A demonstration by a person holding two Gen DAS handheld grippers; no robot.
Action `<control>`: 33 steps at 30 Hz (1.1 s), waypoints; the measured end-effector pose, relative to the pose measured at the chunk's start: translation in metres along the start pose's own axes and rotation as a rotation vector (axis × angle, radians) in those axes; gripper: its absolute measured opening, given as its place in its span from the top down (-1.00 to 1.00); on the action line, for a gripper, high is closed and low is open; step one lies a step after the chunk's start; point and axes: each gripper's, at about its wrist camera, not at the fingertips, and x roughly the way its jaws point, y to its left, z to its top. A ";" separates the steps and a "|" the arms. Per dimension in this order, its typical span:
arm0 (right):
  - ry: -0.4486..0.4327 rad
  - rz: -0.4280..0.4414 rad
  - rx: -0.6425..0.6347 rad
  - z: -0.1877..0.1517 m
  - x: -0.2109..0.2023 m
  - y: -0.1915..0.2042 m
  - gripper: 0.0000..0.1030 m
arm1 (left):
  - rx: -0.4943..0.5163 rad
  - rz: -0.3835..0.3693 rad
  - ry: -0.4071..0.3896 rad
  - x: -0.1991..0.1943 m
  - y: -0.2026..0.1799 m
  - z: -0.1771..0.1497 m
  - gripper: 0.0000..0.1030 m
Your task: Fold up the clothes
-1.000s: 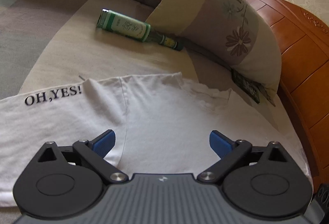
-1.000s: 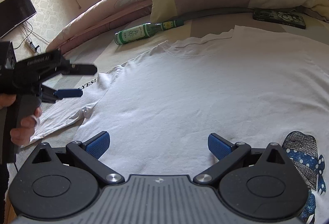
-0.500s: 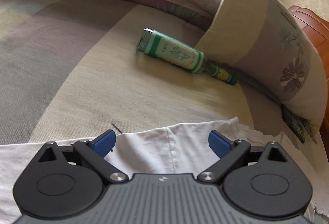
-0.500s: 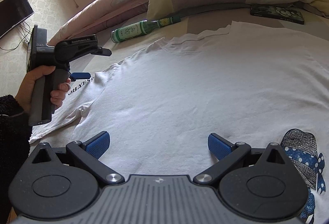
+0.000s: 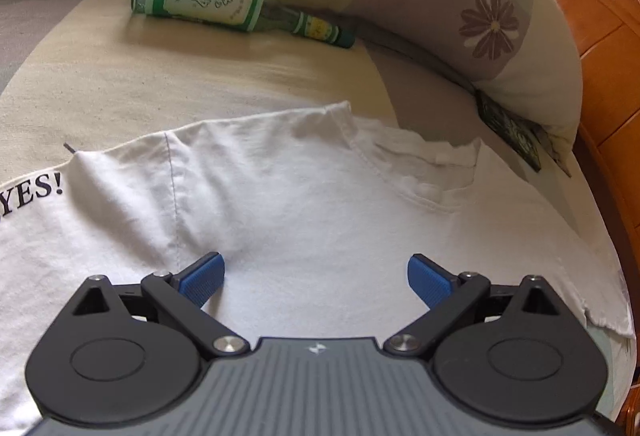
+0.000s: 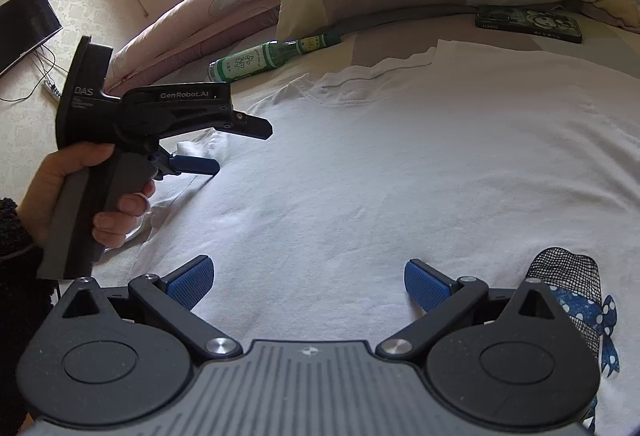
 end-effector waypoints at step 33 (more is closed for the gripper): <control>-0.100 -0.047 0.054 -0.002 -0.072 -0.079 -1.00 | 0.179 0.173 -0.086 -0.129 -0.087 -0.155 -0.90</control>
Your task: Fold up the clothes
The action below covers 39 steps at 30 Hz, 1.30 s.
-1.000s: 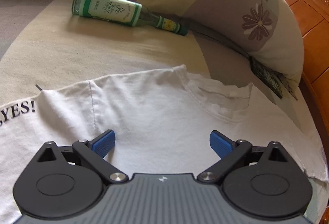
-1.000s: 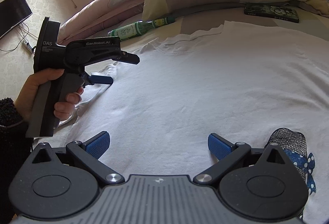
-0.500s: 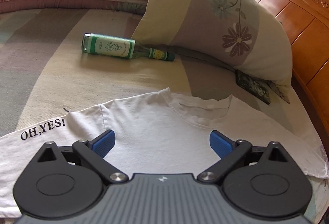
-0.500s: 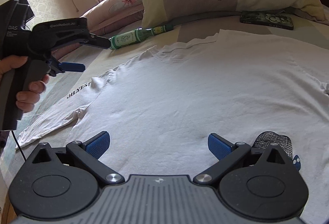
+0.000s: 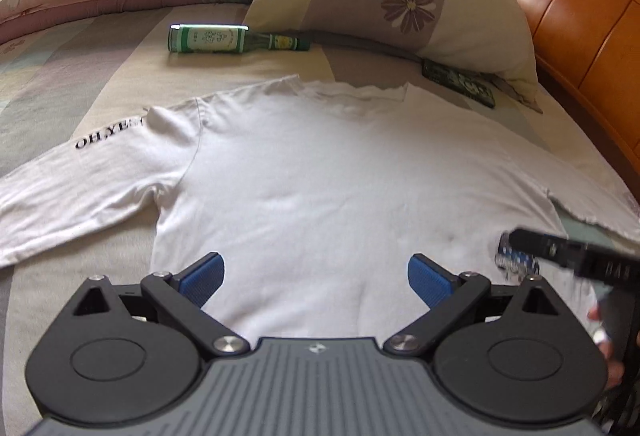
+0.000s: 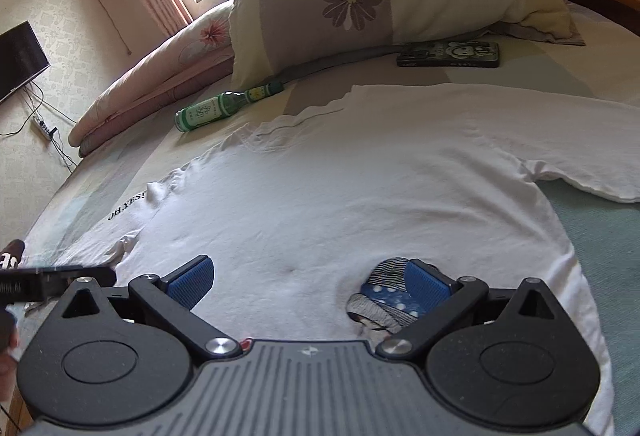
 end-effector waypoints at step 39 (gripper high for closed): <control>0.018 -0.137 -0.198 -0.021 0.011 0.011 -1.00 | 0.032 0.084 -0.075 0.014 -0.024 -0.034 -0.91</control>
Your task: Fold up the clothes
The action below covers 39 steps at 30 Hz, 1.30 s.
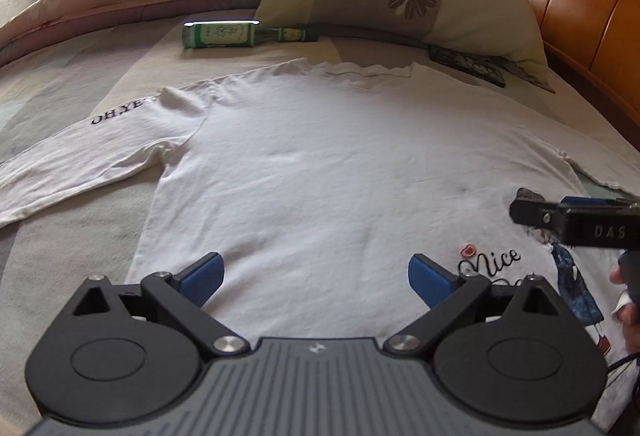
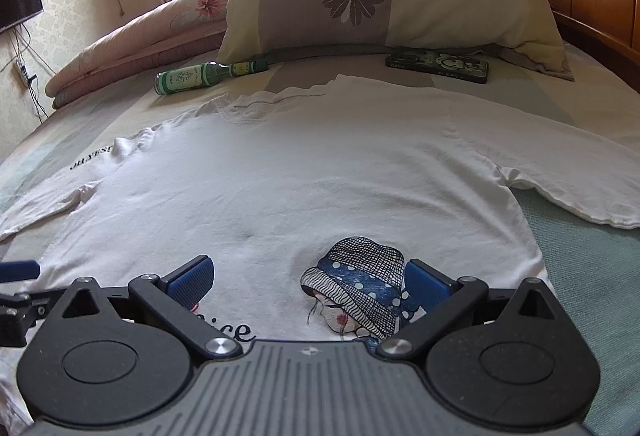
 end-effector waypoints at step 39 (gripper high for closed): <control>0.028 -0.187 -0.026 -0.104 -0.090 0.020 -1.00 | 0.010 -0.128 0.026 0.020 0.010 0.000 -0.96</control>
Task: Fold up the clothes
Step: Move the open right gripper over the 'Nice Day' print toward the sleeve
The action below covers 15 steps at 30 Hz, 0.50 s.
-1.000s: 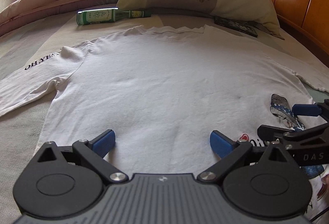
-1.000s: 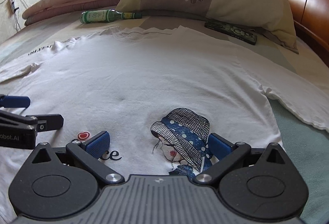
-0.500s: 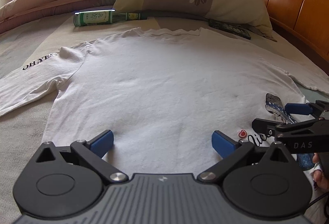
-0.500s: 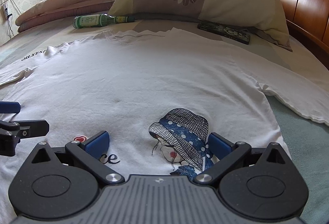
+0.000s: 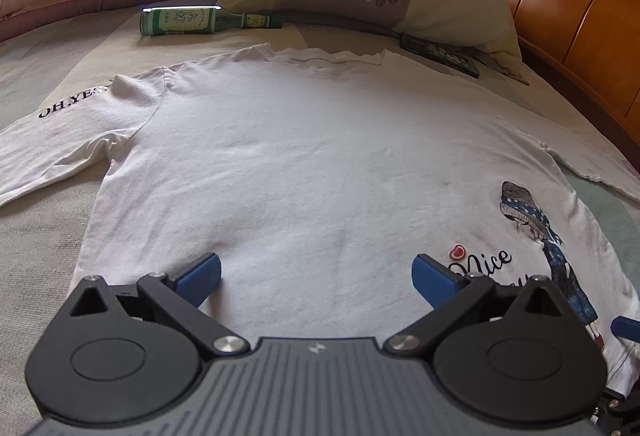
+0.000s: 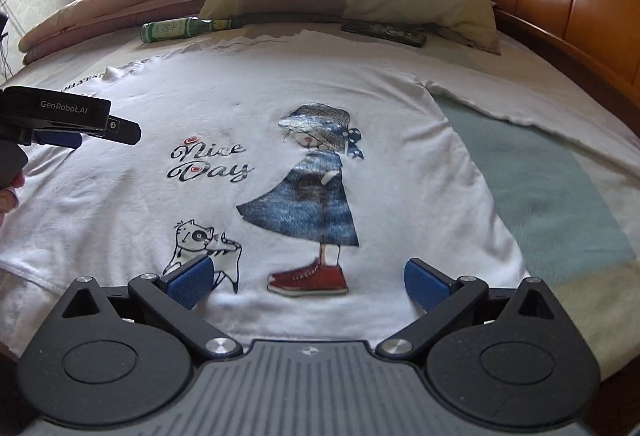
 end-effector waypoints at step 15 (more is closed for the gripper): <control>-0.010 0.053 -0.052 -0.009 -0.018 0.028 -1.00 | 0.031 -0.027 -0.040 -0.026 0.003 0.006 -0.96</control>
